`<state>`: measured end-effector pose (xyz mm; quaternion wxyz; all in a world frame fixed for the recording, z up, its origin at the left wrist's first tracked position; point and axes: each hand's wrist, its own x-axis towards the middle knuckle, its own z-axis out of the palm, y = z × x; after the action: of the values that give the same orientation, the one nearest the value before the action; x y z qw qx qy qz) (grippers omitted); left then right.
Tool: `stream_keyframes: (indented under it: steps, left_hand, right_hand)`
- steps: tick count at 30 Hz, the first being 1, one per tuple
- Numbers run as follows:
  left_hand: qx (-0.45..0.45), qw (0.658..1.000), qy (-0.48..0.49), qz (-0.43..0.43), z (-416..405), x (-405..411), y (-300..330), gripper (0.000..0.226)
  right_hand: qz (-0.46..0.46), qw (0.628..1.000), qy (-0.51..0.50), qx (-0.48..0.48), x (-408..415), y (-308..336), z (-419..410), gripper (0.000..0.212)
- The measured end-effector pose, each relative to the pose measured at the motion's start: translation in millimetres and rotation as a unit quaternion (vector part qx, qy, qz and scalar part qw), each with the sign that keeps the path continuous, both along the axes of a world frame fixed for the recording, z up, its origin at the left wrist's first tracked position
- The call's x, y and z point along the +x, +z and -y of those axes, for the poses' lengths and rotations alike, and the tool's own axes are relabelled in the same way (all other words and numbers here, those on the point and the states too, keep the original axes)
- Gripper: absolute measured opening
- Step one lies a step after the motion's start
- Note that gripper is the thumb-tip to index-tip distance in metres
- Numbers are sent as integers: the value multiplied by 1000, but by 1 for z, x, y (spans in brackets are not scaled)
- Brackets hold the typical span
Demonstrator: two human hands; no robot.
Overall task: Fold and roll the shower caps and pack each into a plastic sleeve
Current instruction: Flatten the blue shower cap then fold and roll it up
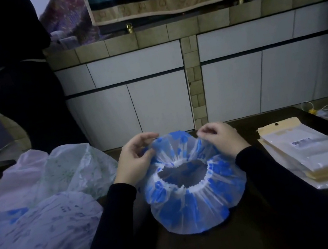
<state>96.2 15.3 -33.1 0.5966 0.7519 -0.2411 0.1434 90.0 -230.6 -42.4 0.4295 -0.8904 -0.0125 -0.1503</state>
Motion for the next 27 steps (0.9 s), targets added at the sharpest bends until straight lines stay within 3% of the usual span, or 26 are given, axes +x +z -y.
stream_keyframes:
  steps: [2, 4, 7, 9, 12, 15, 19, 22, 24, 27]
  left_hand:
    - [65, 997, 4, -31, -3, 0, 3, 31]
    - [140, 988, 54, -38, 0, -5, 7, 15]
    - [233, 960, 140, 64, 13, -11, 9, 37]
    - [217, 958, 153, 109, 16, -10, 8, 33]
    - [153, 969, 181, 77, 9, -4, 5, 18]
    - [223, 947, 212, 91, 7, -2, 0, 12]
    - [157, 961, 208, 88, 13, -3, 4, 22]
    - [121, 957, 259, 50, 11, 2, 2, 27]
    - [124, 956, 265, 22, 14, 4, -4, 32]
    - [76, 957, 278, -13, 15, 11, -11, 34]
  right_hand:
    - [49, 999, 13, -18, -4, -4, -6, 9]
    - [108, 993, 39, -19, -9, -3, -16, 10]
    - [137, 988, 71, 4, -15, 1, -22, 8]
    - [101, 992, 77, 10, -17, 1, -18, 12]
    - [76, 996, 47, -4, -19, -5, -13, 16]
    - [114, 993, 20, 21, -20, -10, -18, 20]
    - [146, 987, 9, 71, -20, -7, -21, 19]
    - [157, 976, -81, 130, -17, -8, -18, 29]
    - [177, 975, -113, 69, -16, -10, -21, 33]
    - [281, 940, -142, -135, -18, -10, -28, 31]
